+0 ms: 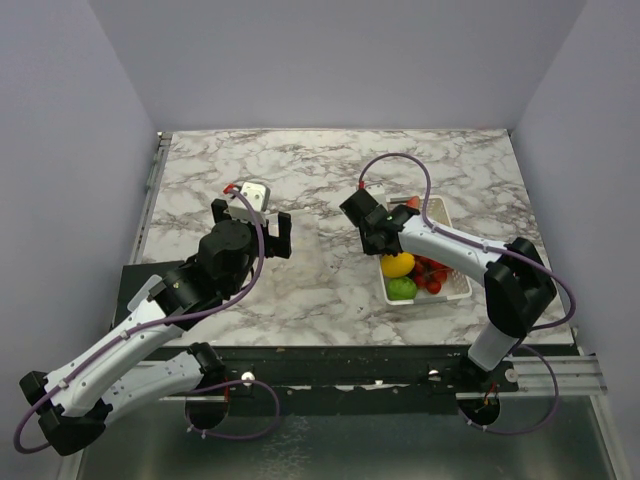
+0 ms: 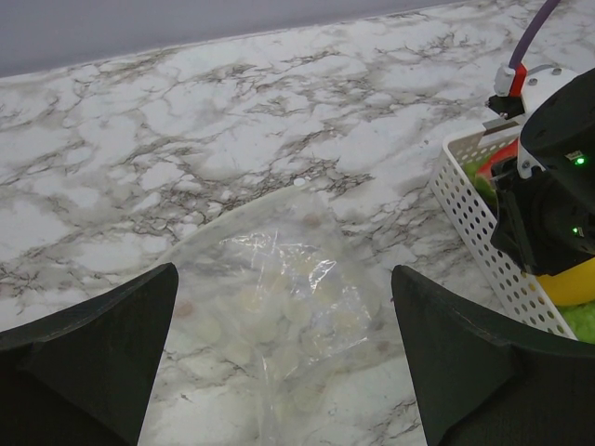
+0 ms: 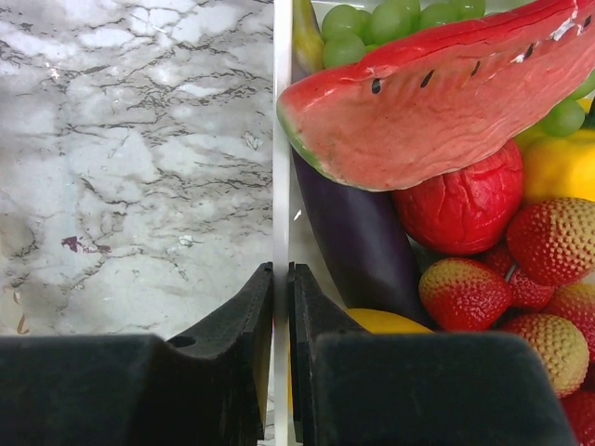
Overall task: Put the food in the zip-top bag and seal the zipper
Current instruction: Move the bin to the center of the board.
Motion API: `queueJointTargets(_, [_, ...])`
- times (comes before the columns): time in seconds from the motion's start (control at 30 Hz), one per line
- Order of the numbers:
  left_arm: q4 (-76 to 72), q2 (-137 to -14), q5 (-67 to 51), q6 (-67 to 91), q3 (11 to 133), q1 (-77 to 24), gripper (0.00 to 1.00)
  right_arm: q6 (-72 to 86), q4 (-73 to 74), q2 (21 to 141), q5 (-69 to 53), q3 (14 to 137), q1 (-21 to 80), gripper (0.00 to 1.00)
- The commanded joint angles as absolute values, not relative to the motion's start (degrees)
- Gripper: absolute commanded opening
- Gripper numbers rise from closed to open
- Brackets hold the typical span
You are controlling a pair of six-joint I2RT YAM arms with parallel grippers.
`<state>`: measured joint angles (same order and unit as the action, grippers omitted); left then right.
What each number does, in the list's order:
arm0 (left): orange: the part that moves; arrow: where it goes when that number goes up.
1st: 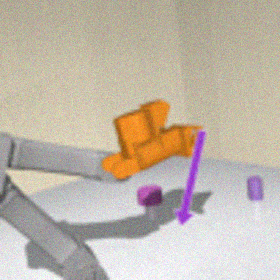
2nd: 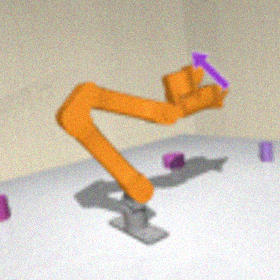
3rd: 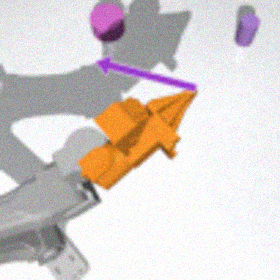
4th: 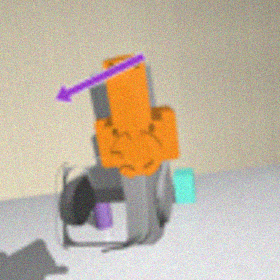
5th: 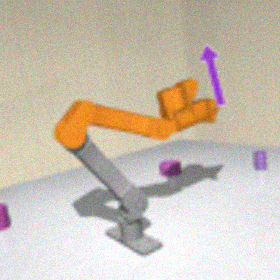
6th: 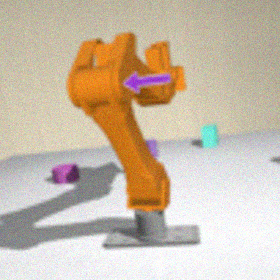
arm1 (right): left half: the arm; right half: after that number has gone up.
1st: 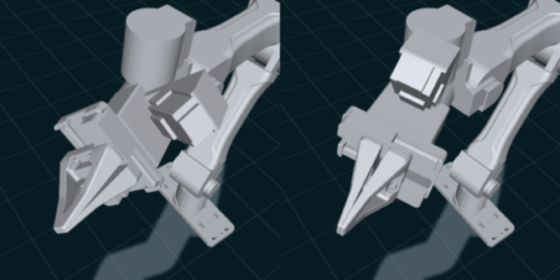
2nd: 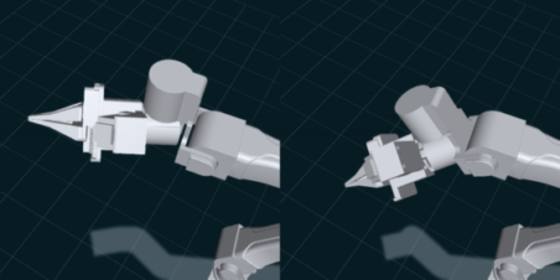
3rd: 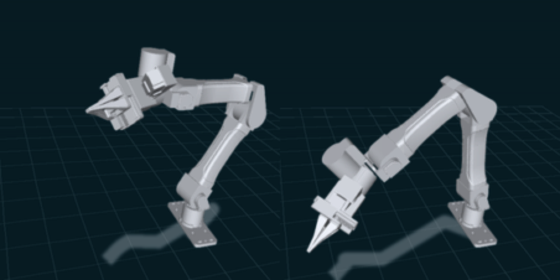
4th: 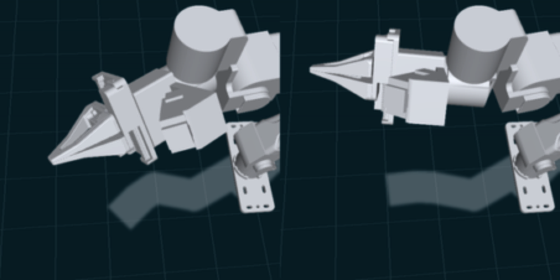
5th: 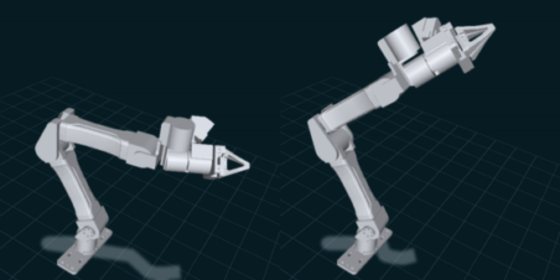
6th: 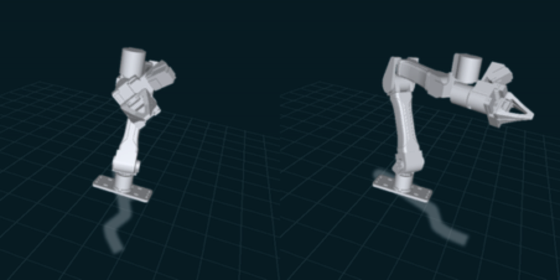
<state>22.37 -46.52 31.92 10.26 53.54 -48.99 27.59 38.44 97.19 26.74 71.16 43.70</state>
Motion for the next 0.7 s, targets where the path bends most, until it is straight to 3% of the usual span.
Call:
queueJointTargets(0.0, [21.91, -46.58, 31.64, 10.64, 52.82, -49.14, 0.99, 26.54, 36.21, 98.01, 26.92, 69.99, 43.15, 0.14])
queueJointTargets(0.2, [21.93, -46.85, 32.14, 10.66, 52.74, -49.16, 0.99, 24.32, 34.67, 97.20, 27.77, 69.14, 42.89, 0.01])
queueJointTargets(0.67, [21.98, -48.14, 32.90, 10.47, 52.65, -49.20, 0.99, 14.53, 31.56, 97.02, 23.63, 70.48, 36.40, 0.01])
